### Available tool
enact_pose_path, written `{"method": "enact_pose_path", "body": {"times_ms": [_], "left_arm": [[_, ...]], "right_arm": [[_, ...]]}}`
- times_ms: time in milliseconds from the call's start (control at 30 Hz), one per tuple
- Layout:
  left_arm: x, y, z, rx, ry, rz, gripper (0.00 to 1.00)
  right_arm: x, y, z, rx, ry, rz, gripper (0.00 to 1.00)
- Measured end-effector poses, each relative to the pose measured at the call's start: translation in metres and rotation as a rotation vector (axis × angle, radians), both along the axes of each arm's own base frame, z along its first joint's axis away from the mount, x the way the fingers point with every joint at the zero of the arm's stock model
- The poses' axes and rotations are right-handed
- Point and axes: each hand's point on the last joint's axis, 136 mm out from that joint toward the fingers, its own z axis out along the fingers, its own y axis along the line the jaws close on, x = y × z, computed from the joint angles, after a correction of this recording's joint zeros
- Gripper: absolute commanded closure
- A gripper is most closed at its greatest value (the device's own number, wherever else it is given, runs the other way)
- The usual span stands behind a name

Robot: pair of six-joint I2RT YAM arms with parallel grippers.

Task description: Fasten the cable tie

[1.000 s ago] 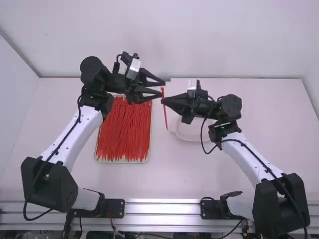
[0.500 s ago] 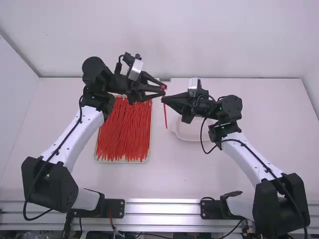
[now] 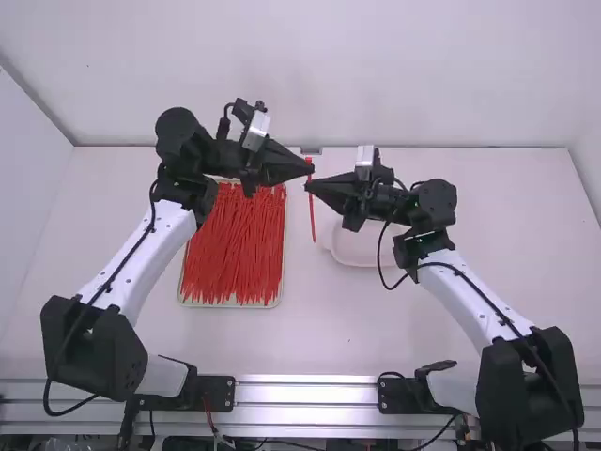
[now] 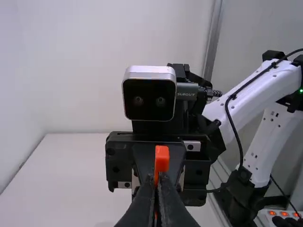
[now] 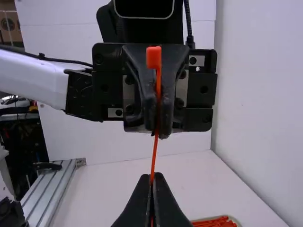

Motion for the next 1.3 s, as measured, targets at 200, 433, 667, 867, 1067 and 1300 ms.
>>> {"method": "enact_pose_path", "body": {"times_ms": [200,433,667,867,1067,1300], "left_arm": [[-0.001,0.002,0.013,-0.027,-0.053,0.018,0.98],[0.003,0.009,0.020,-0.027,0.006,0.036,0.98],[0.003,0.010,0.032,-0.024,0.038,0.039,0.98],[0.004,0.010,0.041,-0.026,0.047,0.046,0.98],[0.004,0.012,0.048,-0.028,0.041,0.052,0.98],[0.011,0.024,0.059,-0.028,0.044,0.090,0.98]], "right_arm": [[0.002,0.001,-0.008,-0.021,0.039,0.002,0.70],[0.005,0.002,-0.021,-0.053,0.084,-0.001,0.63],[0.007,0.005,-0.038,-0.099,0.121,-0.003,0.62],[0.002,0.011,-0.053,-0.142,0.127,0.015,0.62],[0.002,0.011,-0.058,-0.158,0.133,0.015,0.63],[-0.005,0.012,-0.061,-0.172,0.100,0.051,0.64]]}}
